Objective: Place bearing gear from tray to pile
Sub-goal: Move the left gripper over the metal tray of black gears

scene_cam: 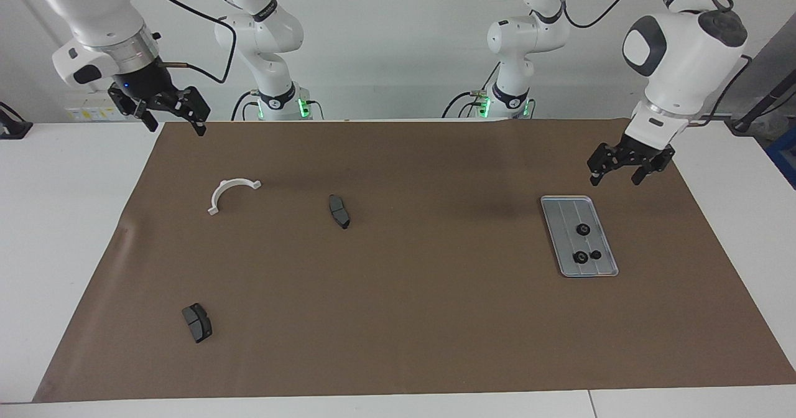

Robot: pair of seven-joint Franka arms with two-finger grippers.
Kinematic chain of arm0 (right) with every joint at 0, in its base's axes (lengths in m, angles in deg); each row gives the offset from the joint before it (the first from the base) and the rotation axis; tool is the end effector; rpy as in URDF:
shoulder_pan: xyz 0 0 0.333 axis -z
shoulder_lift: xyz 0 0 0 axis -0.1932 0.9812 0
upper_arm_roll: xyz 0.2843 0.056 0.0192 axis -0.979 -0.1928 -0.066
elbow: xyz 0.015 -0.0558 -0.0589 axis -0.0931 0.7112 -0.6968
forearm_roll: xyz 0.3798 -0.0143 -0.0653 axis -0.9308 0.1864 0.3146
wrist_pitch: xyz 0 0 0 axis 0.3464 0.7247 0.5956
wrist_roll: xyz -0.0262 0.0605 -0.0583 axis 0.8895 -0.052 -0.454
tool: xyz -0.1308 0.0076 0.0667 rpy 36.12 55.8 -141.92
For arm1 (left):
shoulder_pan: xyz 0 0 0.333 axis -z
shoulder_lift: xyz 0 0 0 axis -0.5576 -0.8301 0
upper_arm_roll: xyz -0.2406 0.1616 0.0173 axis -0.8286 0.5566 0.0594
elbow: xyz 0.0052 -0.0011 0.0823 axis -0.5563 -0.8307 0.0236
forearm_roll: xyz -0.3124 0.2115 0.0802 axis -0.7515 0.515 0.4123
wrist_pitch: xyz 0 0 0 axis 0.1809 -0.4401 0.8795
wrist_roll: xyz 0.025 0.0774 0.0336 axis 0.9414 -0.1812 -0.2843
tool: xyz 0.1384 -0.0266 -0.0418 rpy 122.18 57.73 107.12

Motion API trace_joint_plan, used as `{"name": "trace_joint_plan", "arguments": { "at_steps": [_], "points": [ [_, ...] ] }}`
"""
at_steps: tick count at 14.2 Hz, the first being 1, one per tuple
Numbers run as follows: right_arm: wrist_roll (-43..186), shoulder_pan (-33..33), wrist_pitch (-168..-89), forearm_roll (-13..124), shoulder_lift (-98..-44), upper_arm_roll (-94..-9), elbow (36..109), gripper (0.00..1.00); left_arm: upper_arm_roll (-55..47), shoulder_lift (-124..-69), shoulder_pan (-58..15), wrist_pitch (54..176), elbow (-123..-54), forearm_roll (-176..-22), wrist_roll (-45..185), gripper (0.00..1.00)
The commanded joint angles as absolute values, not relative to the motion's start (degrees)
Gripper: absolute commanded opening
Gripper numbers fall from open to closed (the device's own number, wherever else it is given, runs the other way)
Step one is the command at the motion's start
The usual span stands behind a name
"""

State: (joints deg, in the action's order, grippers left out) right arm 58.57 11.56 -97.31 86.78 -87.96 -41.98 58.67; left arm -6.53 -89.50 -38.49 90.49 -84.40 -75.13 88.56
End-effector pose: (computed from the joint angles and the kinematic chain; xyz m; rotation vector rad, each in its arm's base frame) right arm 0.5290 -0.0274 0.5696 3.1216 -0.2177 -0.0617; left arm 0.5826 -0.0083 0.4416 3.1062 -0.0857 0.1532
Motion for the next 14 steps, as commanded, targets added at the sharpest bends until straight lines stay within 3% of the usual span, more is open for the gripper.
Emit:
{"name": "trace_joint_plan", "arguments": {
  "at_steps": [1,8,14],
  "points": [
    [59.8,11.9,-97.1,86.9,-89.1,-42.0,59.9,1.00,-6.3,-94.4,-37.1,95.1,-84.1,-75.2,88.1,1.00],
    [59.8,11.9,-97.1,86.9,-89.2,-42.0,60.1,1.00,-6.2,-101.6,-36.7,100.4,-84.2,-75.2,87.8,0.97],
    [59.9,11.9,-97.3,86.9,-89.3,-42.0,60.4,1.00,-6.1,-107.7,-37.4,107.2,-84.3,-75.3,87.8,0.59]
  ]
}}
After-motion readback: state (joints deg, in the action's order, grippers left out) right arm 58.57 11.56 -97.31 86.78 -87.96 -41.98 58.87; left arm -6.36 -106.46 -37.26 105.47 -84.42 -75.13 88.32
